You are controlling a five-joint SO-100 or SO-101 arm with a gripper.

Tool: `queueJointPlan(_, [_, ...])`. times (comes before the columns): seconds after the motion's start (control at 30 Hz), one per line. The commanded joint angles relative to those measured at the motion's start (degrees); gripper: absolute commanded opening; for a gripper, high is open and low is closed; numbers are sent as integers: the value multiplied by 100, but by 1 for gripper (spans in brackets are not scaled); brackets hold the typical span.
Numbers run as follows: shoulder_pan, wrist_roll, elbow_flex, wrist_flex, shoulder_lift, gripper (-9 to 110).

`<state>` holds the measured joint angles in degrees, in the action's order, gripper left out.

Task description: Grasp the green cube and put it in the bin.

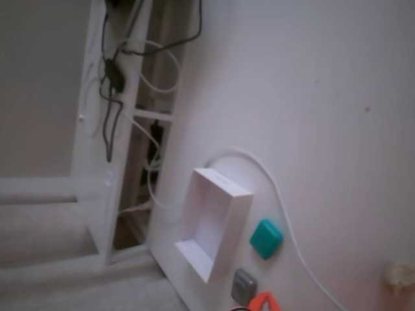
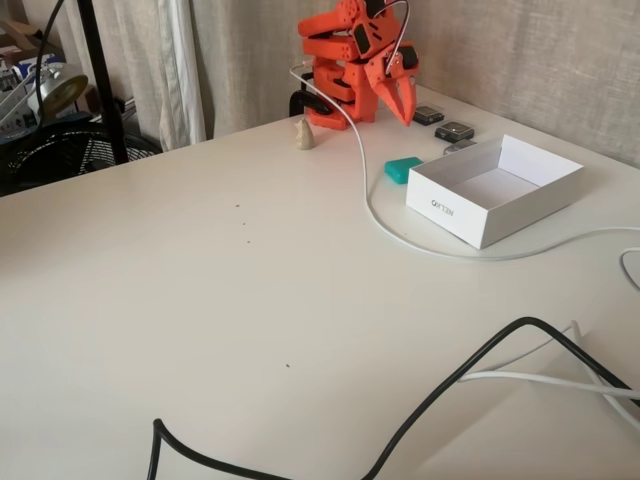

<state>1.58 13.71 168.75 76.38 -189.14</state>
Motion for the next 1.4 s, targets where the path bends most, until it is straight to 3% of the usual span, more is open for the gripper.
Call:
queueJointPlan(0.0, [9,26,-18,0,-44,-8])
queueJointPlan(0.3, [-26,167,-598,-800,343,0])
queueJointPlan(0.37, [185,105,-1608,-668,1301,0])
queueJointPlan(0.47, [527,-360,-3278,-114,2909,13])
queueJointPlan(0.67, [747,-1125,-7031,1775,6223,20])
queueJointPlan(0.77, [633,-1107,-7972,2338,7374,21])
queueJointPlan(1.07, [-536,-1055,-7567,1538,9272,21])
queueJointPlan(1.37, [-984,-809,-6627,633,9721,21])
